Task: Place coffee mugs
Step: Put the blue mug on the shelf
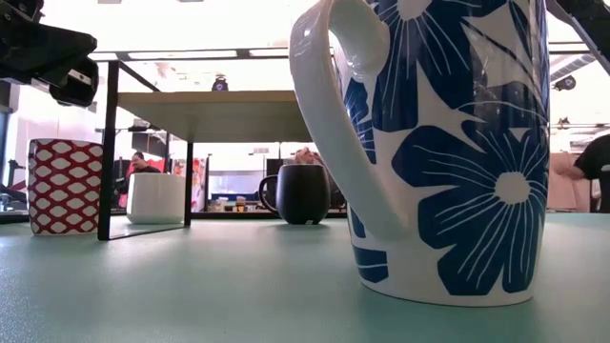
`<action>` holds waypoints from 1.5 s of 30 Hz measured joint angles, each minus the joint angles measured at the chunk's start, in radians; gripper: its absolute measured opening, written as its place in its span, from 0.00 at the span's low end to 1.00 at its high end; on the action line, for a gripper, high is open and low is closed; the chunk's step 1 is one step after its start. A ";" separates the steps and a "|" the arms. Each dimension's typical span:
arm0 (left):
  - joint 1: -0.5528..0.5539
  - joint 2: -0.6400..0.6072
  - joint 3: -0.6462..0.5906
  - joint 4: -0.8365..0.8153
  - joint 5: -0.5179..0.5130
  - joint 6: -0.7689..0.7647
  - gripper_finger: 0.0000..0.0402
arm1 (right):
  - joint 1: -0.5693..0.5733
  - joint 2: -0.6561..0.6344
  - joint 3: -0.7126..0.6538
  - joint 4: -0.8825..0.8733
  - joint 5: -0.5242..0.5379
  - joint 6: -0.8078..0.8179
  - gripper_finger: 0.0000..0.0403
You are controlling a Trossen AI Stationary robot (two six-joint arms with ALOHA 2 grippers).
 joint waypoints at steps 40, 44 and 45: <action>0.000 0.000 0.000 0.000 0.000 0.000 0.00 | 0.014 0.051 0.432 -0.115 0.047 -0.539 0.03; 0.000 0.000 0.000 0.000 0.000 0.000 0.00 | 0.026 0.049 0.524 -0.157 0.040 -0.563 0.03; 0.000 0.000 0.000 0.000 0.000 0.000 0.00 | 0.031 0.049 0.541 -0.169 0.041 -0.581 0.03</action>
